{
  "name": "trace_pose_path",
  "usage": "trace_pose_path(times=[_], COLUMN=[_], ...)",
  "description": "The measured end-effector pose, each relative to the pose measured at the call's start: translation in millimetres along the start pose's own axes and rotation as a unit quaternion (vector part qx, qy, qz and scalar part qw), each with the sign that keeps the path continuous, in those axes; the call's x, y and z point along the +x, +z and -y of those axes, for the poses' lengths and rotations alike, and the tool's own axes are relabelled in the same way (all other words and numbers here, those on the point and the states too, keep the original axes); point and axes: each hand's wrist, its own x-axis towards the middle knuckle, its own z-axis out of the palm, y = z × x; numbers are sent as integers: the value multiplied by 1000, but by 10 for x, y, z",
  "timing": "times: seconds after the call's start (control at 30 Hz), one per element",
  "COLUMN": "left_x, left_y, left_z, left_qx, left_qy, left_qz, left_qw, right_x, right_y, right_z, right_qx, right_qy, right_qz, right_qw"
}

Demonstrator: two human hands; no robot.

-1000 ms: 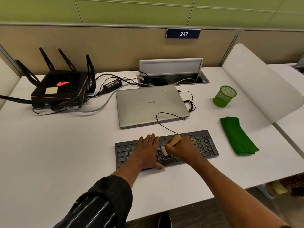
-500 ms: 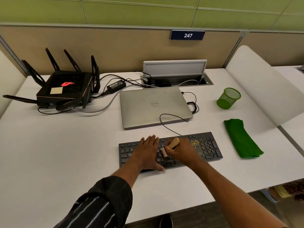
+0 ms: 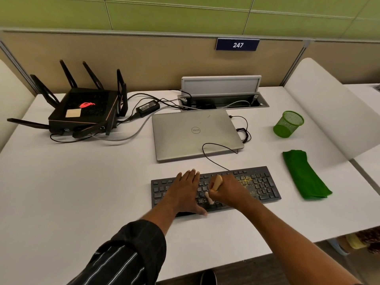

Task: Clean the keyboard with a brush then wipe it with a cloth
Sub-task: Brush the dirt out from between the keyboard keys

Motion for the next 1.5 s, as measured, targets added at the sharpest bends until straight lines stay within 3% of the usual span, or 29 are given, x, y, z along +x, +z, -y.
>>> trace_pose_path(times=[0.1, 0.27, 0.47, 0.67, 0.9, 1.07, 1.5], left_x=[-5, -33, -51, -88, -138, -186, -314], left_y=[-12, -15, -1, 17, 15, 30, 43], left_z=[6, 27, 39, 79, 85, 106, 179], left_qx=[-2, -3, -1, -1, 6, 10, 3], left_qy=[3, 6, 3, -2, -5, -8, -16], left_qz=[0, -7, -8, -16, -12, -17, -29], left_qw=[1000, 1000, 1000, 1000, 1000, 1000, 999], right_x=[7, 4, 35, -48, -142, -173, -227], right_y=[-24, 5, 12, 54, 155, 140, 162], right_z=[32, 83, 83, 156, 190, 204, 241], right_qx=[1, 12, -33, 51, 2, 35, 8], right_qy=[4, -4, 15, 7, 12, 4, 21], right_qz=[9, -42, 12, -73, -17, -72, -40], right_qw=[1000, 999, 999, 996, 1000, 997, 999])
